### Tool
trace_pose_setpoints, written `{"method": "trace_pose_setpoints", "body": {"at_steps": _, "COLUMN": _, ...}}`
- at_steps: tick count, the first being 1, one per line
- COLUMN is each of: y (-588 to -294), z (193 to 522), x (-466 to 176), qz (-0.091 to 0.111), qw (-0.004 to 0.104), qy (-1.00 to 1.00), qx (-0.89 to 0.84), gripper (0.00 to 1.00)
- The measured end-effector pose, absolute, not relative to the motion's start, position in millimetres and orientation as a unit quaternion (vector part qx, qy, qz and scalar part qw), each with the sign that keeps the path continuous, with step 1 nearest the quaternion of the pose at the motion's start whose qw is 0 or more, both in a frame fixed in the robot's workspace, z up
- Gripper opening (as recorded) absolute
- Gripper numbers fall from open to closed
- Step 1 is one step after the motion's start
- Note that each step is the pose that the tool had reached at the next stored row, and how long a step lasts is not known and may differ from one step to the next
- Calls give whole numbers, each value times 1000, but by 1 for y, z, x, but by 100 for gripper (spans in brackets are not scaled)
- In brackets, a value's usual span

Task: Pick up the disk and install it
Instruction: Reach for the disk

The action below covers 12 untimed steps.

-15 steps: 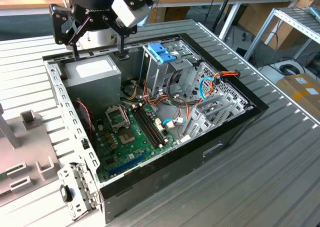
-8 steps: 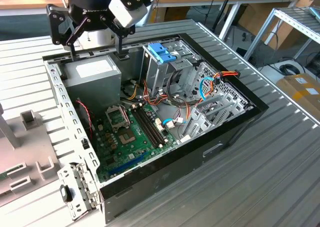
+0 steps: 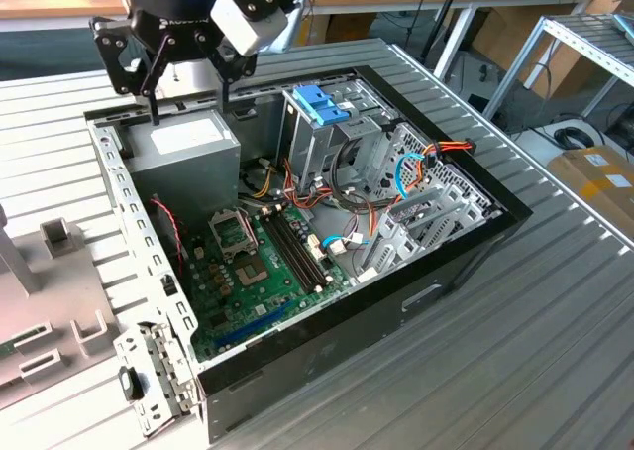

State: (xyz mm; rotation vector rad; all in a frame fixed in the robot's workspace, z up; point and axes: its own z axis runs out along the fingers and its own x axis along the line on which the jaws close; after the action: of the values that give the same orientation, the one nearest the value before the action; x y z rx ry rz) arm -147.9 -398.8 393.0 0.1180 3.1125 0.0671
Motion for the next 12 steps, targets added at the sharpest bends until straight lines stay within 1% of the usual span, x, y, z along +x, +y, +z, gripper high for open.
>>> {"method": "trace_pose_setpoints", "body": {"at_steps": 1, "y": -399, "z": 393, "x": -149, "qz": 21, "qw": 13, "qy": 999, "qx": 38, "gripper": 73}}
{"method": "trace_pose_setpoints", "body": {"at_steps": 2, "y": -399, "z": 393, "x": -150, "qz": 21, "qw": 13, "qy": 999, "qx": 38, "gripper": 60}}
{"method": "trace_pose_setpoints", "body": {"at_steps": 3, "y": -399, "z": 393, "x": -150, "qz": 21, "qw": 13, "qy": 999, "qx": 38, "gripper": 55}}
{"method": "trace_pose_setpoints", "body": {"at_steps": 4, "y": -399, "z": 393, "x": -150, "qz": 21, "qw": 13, "qy": 999, "qx": 38, "gripper": 55}}
{"method": "trace_pose_setpoints", "body": {"at_steps": 5, "y": -399, "z": 393, "x": -151, "qz": 21, "qw": 13, "qy": 999, "qx": 38, "gripper": 42}}
{"method": "trace_pose_setpoints", "body": {"at_steps": 6, "y": -399, "z": 393, "x": -151, "qz": 21, "qw": 13, "qy": 999, "qx": 38, "gripper": 36}}
{"method": "trace_pose_setpoints", "body": {"at_steps": 7, "y": -399, "z": 393, "x": -152, "qz": 21, "qw": 13, "qy": 999, "qx": 38, "gripper": 36}}
{"method": "trace_pose_setpoints", "body": {"at_steps": 8, "y": -399, "z": 393, "x": -152, "qz": 21, "qw": 13, "qy": 999, "qx": 38, "gripper": 30}}
{"method": "trace_pose_setpoints", "body": {"at_steps": 9, "y": -399, "z": 393, "x": -153, "qz": 20, "qw": 13, "qy": 999, "qx": 38, "gripper": 30}}
{"method": "trace_pose_setpoints", "body": {"at_steps": 10, "y": -399, "z": 393, "x": -154, "qz": 20, "qw": 13, "qy": 999, "qx": 38, "gripper": 12}}
{"method": "trace_pose_setpoints", "body": {"at_steps": 12, "y": -399, "z": 393, "x": -155, "qz": 20, "qw": 13, "qy": 999, "qx": 38, "gripper": 12}}
